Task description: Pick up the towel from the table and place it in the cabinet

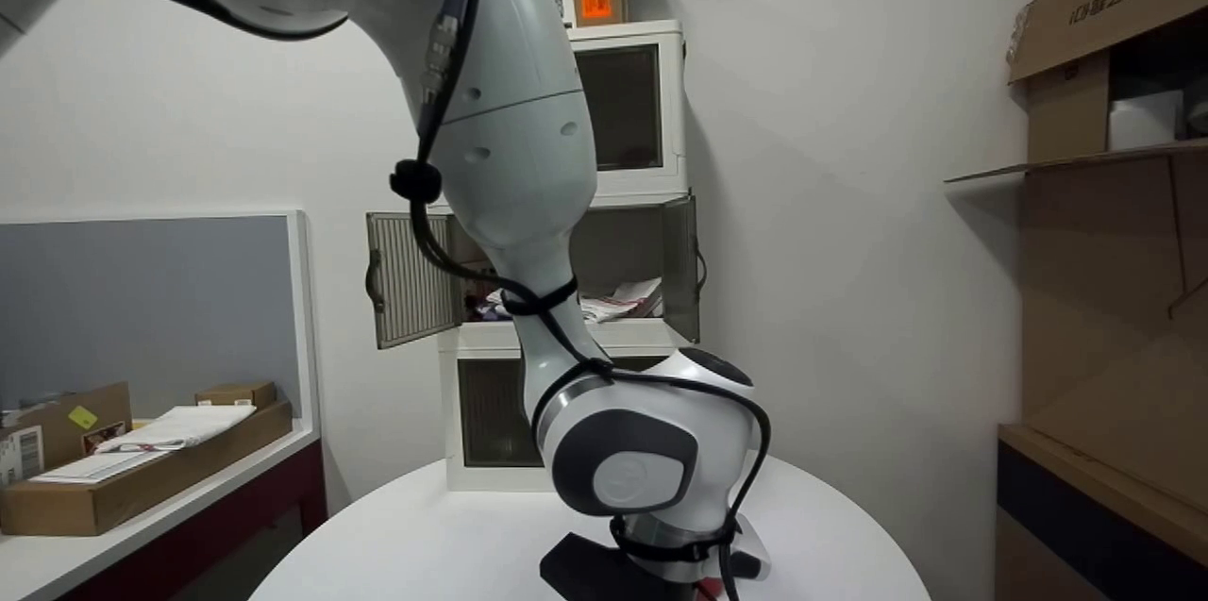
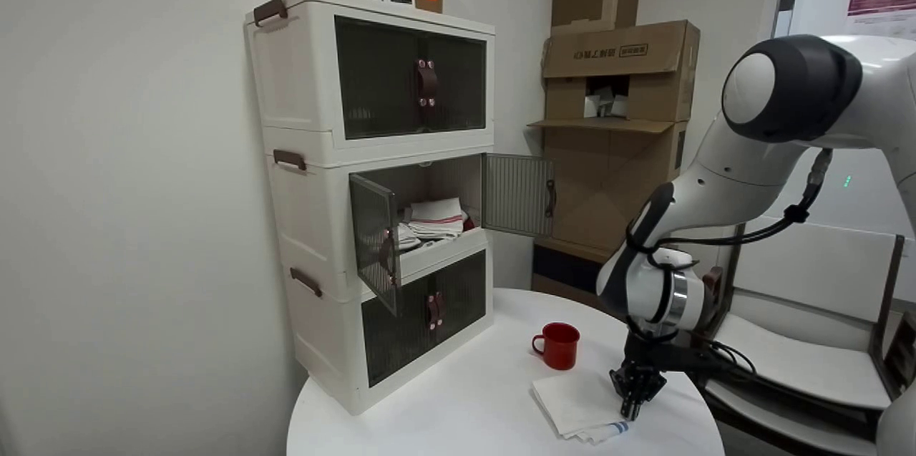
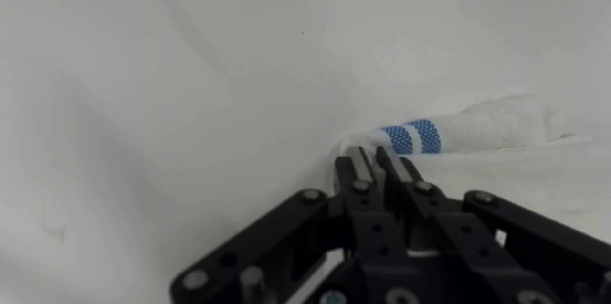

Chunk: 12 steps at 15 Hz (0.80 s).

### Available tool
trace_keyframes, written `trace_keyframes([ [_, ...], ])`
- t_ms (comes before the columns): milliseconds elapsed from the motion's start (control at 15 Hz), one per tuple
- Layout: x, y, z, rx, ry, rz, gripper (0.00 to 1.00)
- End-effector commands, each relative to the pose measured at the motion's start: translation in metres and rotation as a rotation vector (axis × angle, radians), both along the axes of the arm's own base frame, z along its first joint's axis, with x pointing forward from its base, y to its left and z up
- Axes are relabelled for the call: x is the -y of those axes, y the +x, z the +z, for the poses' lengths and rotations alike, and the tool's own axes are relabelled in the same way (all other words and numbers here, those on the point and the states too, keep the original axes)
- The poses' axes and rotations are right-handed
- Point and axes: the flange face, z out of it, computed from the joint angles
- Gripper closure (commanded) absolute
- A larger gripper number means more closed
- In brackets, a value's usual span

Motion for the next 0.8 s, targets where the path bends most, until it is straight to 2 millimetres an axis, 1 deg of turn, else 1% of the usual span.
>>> trace_keyframes([
  [0,-0.006,0.004,0.023,0.035,0.064,-0.009,1.0],
  [67,-0.01,0.007,0.029,0.05,0.083,-0.018,0.99],
  [200,-0.021,0.017,0.057,0.116,0.142,-0.033,0.99],
  [333,-0.031,0.028,0.093,0.208,0.193,-0.022,0.99],
  [533,-0.044,0.046,0.162,0.367,0.272,0.015,0.99],
  [733,-0.048,0.057,0.221,0.469,0.33,0.051,0.99],
])
